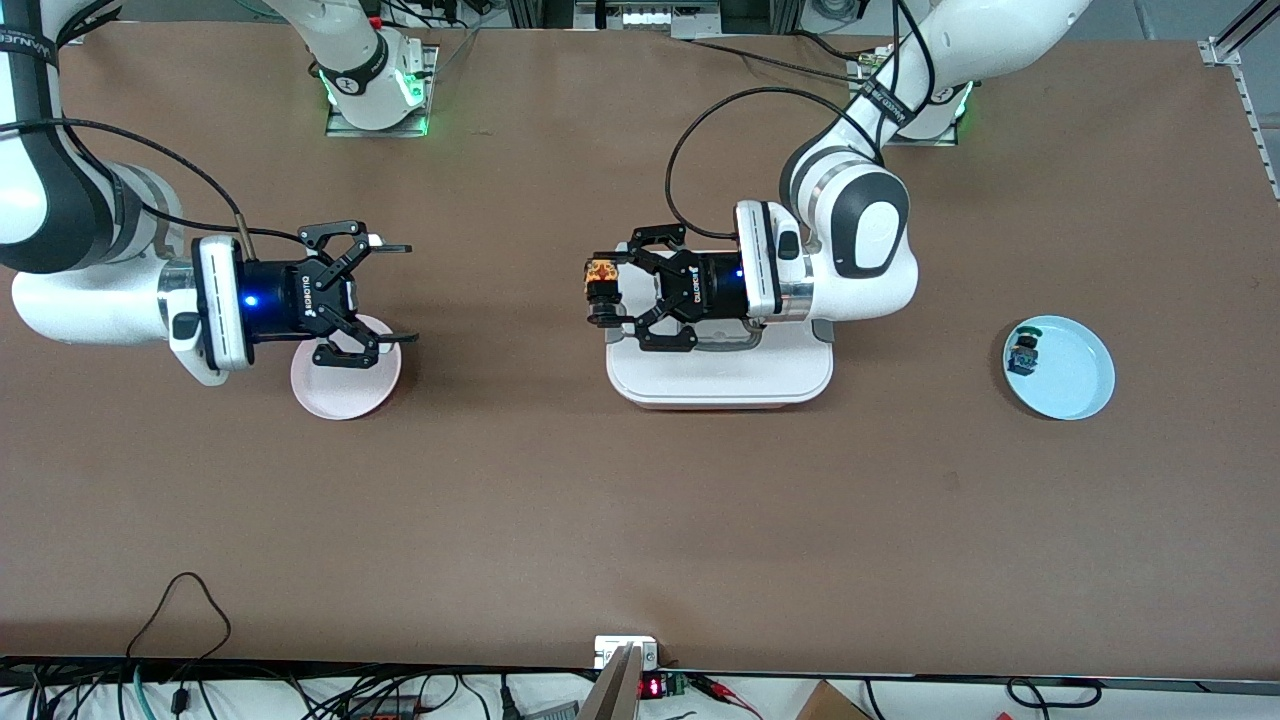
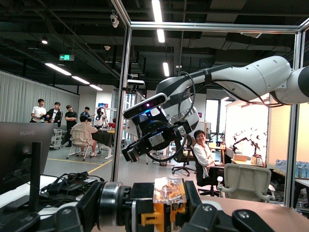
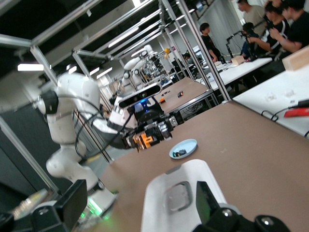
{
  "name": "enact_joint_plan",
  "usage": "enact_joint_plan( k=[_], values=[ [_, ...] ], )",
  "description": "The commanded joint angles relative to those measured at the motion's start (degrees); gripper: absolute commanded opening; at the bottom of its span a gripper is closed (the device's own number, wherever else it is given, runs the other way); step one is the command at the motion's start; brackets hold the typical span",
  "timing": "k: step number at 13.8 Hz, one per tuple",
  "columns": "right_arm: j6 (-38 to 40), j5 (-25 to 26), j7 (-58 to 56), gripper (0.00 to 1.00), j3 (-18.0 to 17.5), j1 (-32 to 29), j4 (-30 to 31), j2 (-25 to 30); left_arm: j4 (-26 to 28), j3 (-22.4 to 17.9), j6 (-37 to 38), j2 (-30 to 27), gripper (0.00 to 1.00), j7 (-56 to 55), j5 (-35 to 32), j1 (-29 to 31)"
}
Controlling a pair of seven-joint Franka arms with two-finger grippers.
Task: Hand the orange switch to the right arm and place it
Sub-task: 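Bring the open right gripper toward the switch in the left gripper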
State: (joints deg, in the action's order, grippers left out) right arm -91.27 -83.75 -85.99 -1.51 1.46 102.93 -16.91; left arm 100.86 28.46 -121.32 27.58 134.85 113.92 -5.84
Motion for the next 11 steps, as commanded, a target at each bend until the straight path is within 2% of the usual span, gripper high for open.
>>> enact_joint_plan(
  k=[1,5,8,11],
  values=[
    [-0.31,-3.26,14.39,1.0,-0.16,0.91,-0.01,-0.4,0.66,0.19,0.38,-0.07,0.07,2.43,2.09,0.21],
    [-1.55,-4.23,34.89,1.0,-0.16,2.05,-0.01,-0.41,-0.3,0.19,0.38,-0.33,0.07,2.08,2.09,0.83],
    [-1.63,-4.23,43.78,1.0,-0.16,2.49,-0.19,-0.93,-0.31,0.19,0.82,-0.42,0.07,1.99,2.09,1.0],
    [-4.96,-4.49,49.32,1.0,-0.16,4.59,-0.19,-1.9,-0.31,0.19,0.47,-0.25,0.07,2.17,2.09,0.65]
  ],
)
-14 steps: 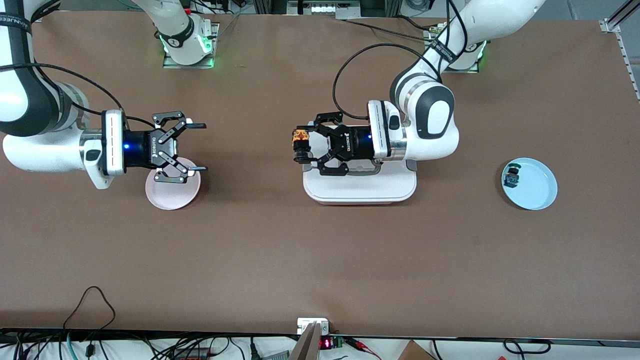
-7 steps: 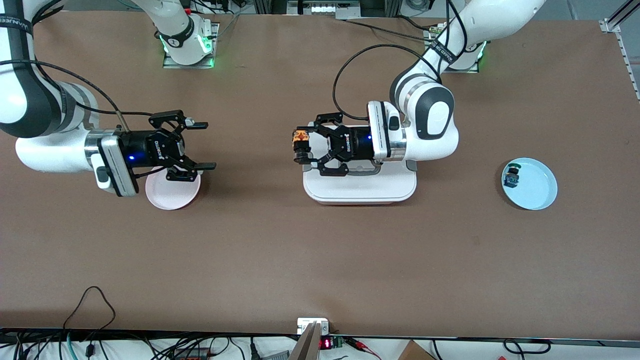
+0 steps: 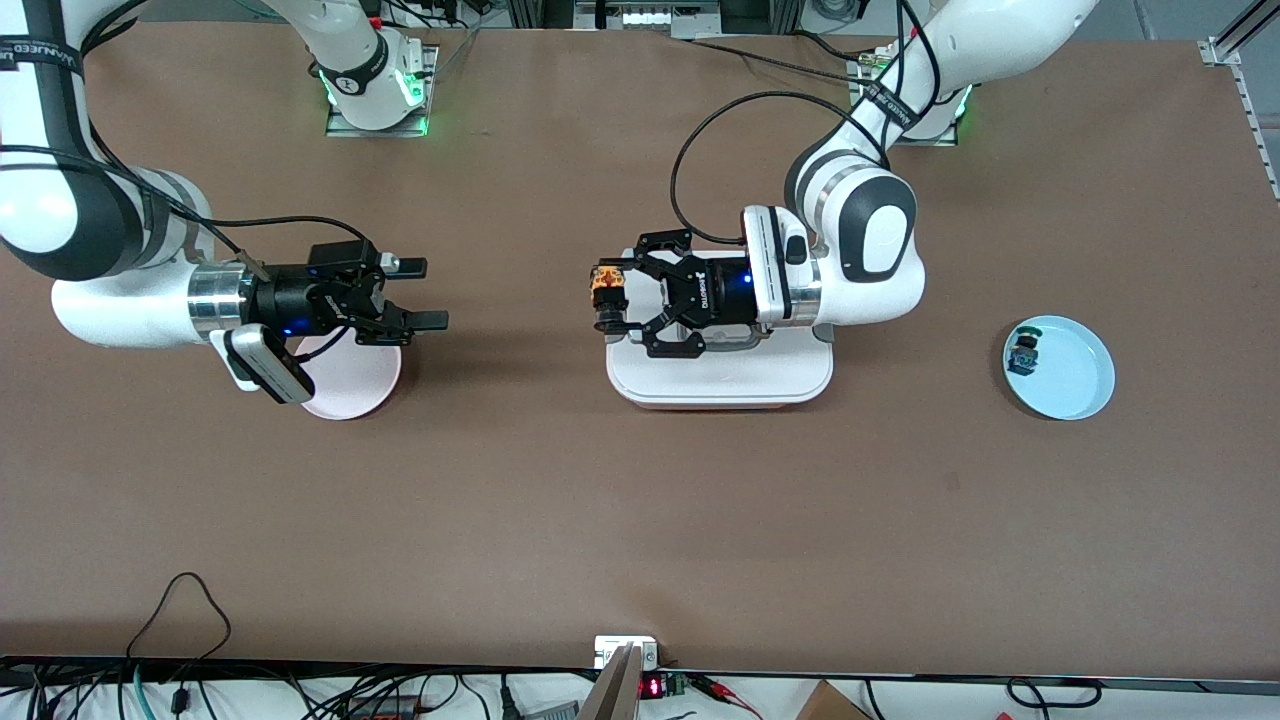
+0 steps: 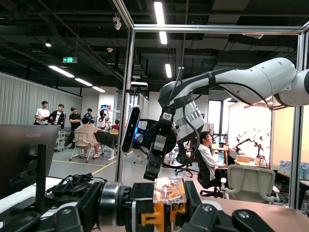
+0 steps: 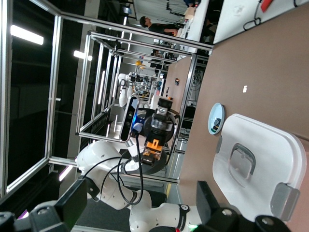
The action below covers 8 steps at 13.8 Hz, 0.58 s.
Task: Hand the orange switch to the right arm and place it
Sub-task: 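Bring the open right gripper toward the switch in the left gripper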
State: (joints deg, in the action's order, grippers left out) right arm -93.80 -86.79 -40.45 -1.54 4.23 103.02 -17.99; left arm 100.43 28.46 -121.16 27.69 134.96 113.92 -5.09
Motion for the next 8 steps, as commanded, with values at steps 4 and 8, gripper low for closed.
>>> enact_joint_plan(
  k=[4,8],
  values=[
    [-9.8,-5.92,7.92,1.0,-0.13,7.27,-0.72,-0.99,0.03,0.2,0.66,-0.27,0.07,1.97,2.09,-0.09],
    [-15.26,-8.21,11.53,1.0,-0.13,11.32,-0.98,-0.99,0.12,0.2,0.75,-0.36,0.07,1.88,2.18,0.26]
  ],
)
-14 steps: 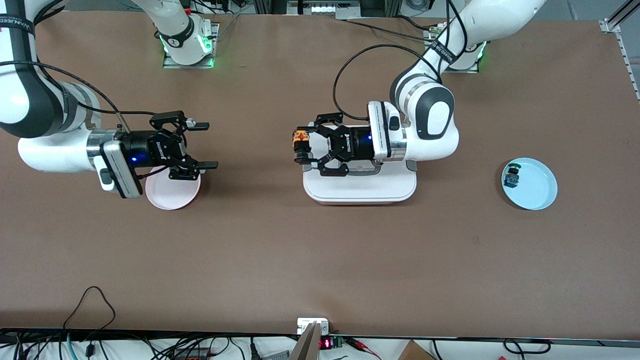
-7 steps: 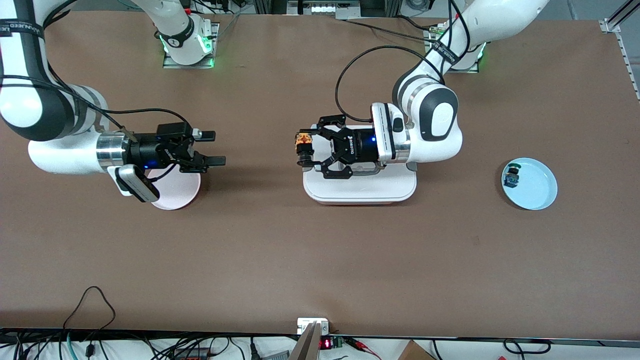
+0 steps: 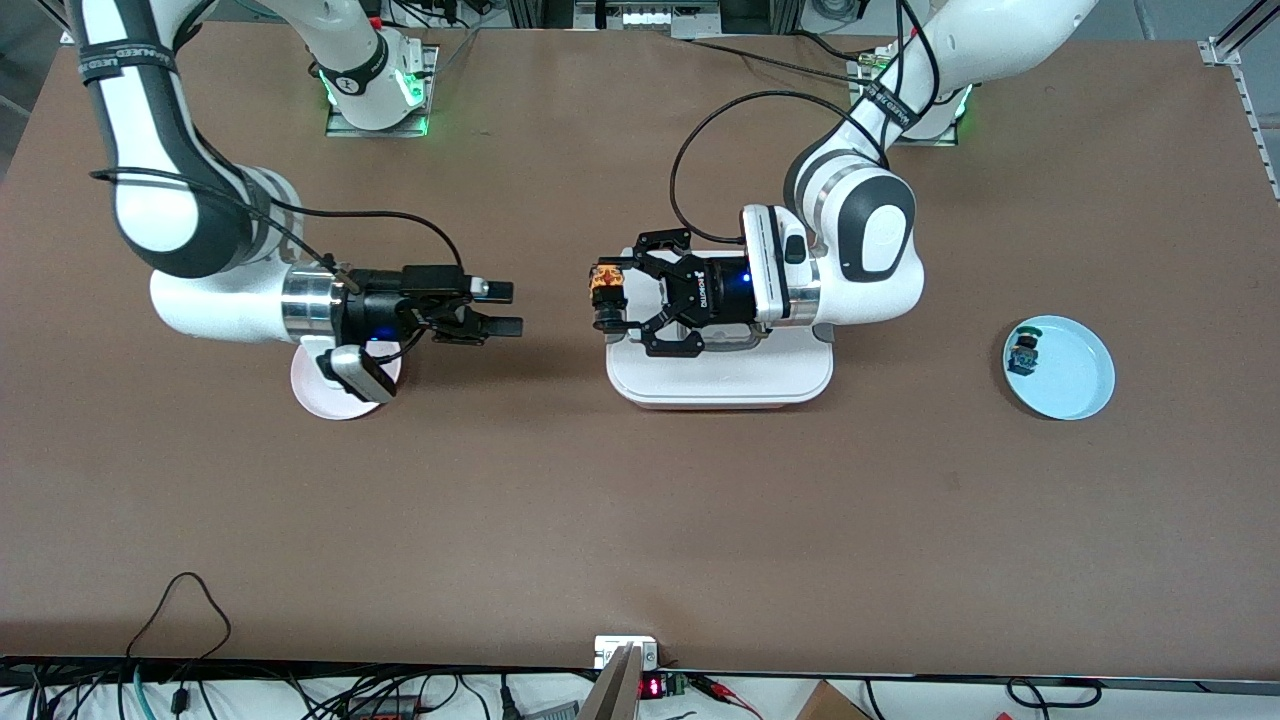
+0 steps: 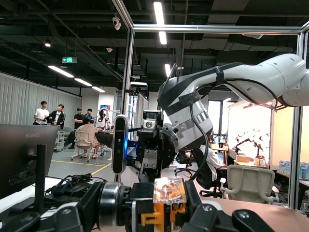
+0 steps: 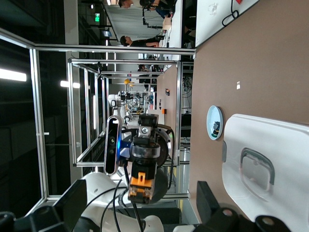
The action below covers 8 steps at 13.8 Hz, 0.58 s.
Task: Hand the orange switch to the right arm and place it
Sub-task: 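Bring the open right gripper toward the switch in the left gripper, then close the right gripper on the orange switch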
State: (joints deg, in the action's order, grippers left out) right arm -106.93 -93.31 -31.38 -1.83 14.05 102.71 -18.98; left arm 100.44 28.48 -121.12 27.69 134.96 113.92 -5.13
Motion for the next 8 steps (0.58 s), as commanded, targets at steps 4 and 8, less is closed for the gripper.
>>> enact_joint_plan(
  k=[4,8],
  values=[
    [-8.02,-3.98,4.66,1.0,0.16,5.98,-0.84,0.09,0.02,0.17,0.71,-0.45,0.07,1.88,3.23,0.2],
    [-10.05,-4.68,4.84,0.98,0.16,7.39,-2.42,-0.96,0.11,0.17,0.71,-0.36,0.07,1.97,3.23,0.03]
  ],
)
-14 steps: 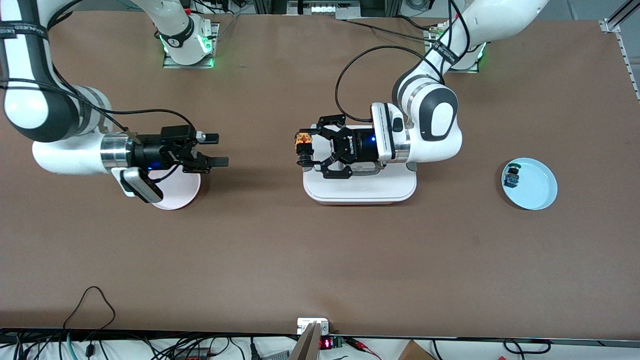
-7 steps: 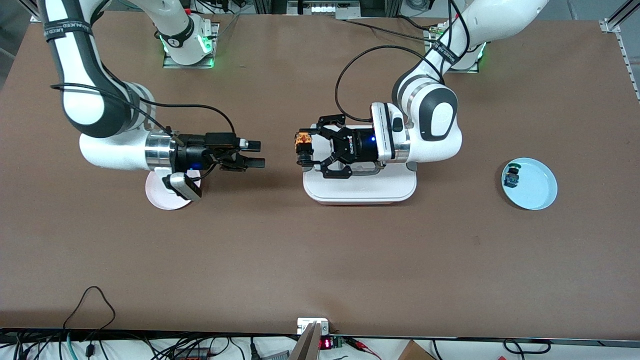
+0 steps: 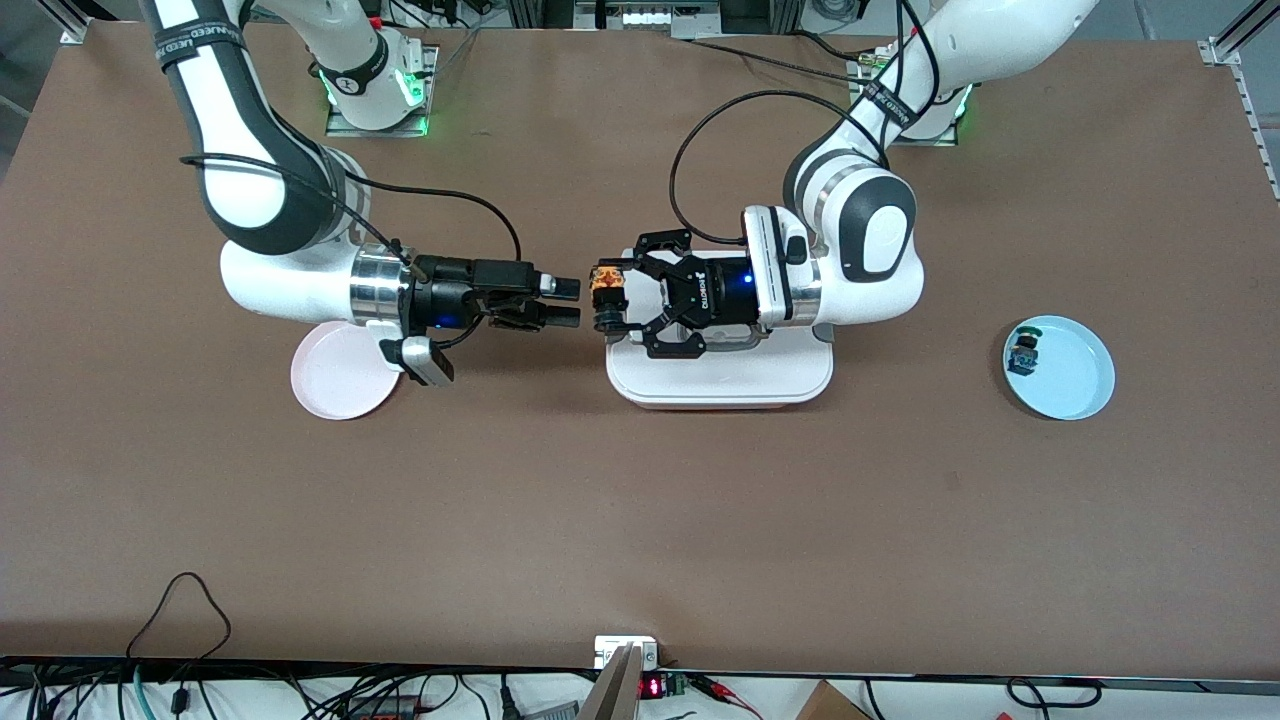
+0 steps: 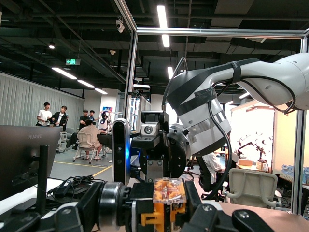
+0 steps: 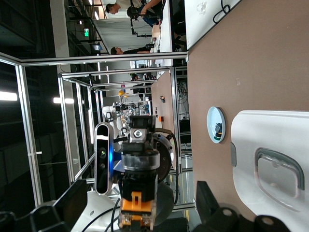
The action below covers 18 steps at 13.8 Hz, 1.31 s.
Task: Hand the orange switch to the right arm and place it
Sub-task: 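Close the right gripper on the orange switch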
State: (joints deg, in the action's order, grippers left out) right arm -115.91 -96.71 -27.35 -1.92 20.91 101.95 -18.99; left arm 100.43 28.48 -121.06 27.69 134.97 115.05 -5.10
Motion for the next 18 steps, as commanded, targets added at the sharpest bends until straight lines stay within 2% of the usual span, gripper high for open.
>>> enact_joint_plan(
  k=[1,9,12,18],
  values=[
    [-1.25,-1.28,0.9,0.98,0.25,0.71,-2.1,-1.39,0.12,0.17,0.65,-0.45,0.07,1.97,2.19,0.09],
    [-5.03,-1.37,0.9,0.92,0.25,4.48,-4.74,-2.45,0.2,0.17,0.47,-0.36,0.07,2.06,2.19,-0.61],
    [-4.77,-1.11,0.81,0.82,0.25,4.49,-4.65,-2.45,0.29,0.17,0.47,-0.45,0.07,2.06,2.19,-0.61],
    [-3.72,-0.93,0.81,0.8,0.33,3.26,-4.21,-1.84,0.2,0.17,0.65,-0.8,0.07,1.71,2.19,-0.35]
  ],
)
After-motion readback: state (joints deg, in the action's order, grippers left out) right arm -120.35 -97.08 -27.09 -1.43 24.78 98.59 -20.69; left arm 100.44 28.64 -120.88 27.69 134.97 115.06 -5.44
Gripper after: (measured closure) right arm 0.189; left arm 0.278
